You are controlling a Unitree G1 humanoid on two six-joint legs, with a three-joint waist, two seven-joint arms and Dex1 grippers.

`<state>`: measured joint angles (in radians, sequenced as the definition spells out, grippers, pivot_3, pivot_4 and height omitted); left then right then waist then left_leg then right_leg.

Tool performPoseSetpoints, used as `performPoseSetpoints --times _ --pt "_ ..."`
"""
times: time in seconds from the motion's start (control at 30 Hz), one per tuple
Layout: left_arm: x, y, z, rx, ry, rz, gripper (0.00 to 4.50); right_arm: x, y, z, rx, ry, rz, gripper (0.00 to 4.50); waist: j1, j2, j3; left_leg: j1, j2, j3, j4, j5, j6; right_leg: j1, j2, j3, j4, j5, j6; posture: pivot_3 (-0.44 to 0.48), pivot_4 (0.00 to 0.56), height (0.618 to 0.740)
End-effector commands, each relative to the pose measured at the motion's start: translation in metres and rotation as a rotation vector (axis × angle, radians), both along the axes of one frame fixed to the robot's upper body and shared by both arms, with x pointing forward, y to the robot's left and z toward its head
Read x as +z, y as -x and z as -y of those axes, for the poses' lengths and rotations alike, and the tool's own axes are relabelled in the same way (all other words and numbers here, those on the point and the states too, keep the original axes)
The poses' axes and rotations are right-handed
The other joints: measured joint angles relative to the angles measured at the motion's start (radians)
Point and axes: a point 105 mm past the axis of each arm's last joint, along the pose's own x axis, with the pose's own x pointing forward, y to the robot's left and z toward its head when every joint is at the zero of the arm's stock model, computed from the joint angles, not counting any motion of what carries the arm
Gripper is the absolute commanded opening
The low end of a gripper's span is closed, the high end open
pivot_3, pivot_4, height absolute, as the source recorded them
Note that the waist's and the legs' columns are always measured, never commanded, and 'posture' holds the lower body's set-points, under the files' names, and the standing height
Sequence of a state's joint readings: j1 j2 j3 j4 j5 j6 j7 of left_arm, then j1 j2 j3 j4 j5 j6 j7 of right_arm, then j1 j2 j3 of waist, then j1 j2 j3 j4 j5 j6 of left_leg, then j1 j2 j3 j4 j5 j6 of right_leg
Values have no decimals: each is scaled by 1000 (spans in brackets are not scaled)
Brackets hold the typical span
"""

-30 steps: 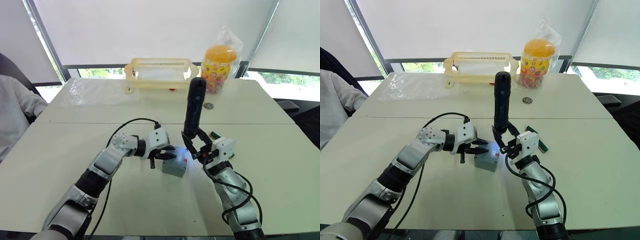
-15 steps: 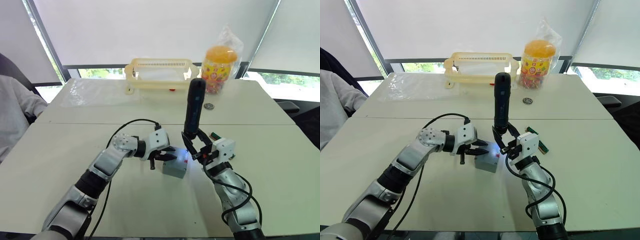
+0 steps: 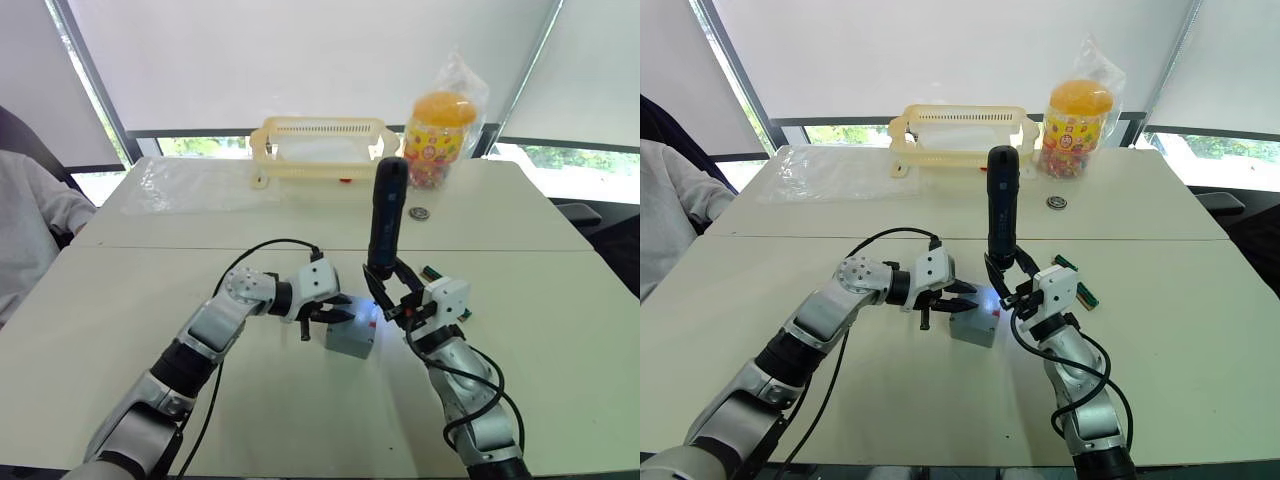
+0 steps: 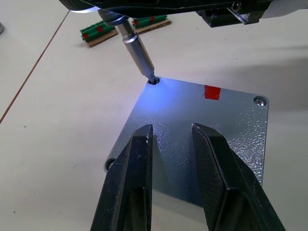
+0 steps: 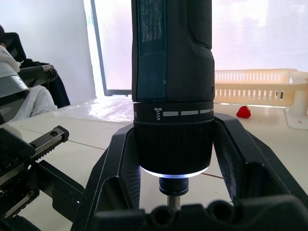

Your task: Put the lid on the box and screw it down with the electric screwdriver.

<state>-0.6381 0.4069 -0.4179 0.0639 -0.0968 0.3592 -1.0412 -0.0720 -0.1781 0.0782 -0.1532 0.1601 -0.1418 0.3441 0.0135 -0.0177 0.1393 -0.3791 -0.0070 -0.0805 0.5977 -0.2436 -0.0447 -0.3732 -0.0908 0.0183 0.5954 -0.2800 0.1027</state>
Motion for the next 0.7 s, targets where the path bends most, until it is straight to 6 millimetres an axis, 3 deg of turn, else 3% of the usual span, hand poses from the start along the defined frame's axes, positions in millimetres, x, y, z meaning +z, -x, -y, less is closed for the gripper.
performPoseSetpoints --times 0.03,0.23,0.37,0.5,0.6,0.7 --pt "-52 5 -14 53 -154 -124 1245 2 -7 21 -97 53 -18 1989 1 0 0 0 0 0 0 0 0 0 0 0 0 0 0 0 150 740" --pt "-63 7 -19 54 -184 -140 1245 94 -2 16 -81 51 230 1989 2 6 4 -14 -6 0 4 2 0 -8 -4 -2 3 1 0 0 150 740" --pt "-63 7 -20 55 -184 -134 1245 136 9 12 -43 24 301 1989 -1 9 6 -14 -9 0 4 2 0 -9 -2 -4 4 1 1 0 150 740" --pt "-56 3 -19 79 -151 -130 1245 156 11 12 -2 -39 273 1989 -3 9 6 -13 -12 -2 3 2 0 -8 1 -5 6 0 2 0 150 740" --pt "-47 1 -16 93 -109 -131 1245 157 3 20 11 -111 196 1989 -2 9 7 -13 -12 -3 4 2 0 -8 2 -5 9 0 3 0 150 740" --pt "-9 -9 -2 167 98 -172 1245 153 -11 42 6 -178 69 1989 -2 12 18 -13 -12 -3 10 2 0 -9 2 -5 16 -1 4 0 150 740"
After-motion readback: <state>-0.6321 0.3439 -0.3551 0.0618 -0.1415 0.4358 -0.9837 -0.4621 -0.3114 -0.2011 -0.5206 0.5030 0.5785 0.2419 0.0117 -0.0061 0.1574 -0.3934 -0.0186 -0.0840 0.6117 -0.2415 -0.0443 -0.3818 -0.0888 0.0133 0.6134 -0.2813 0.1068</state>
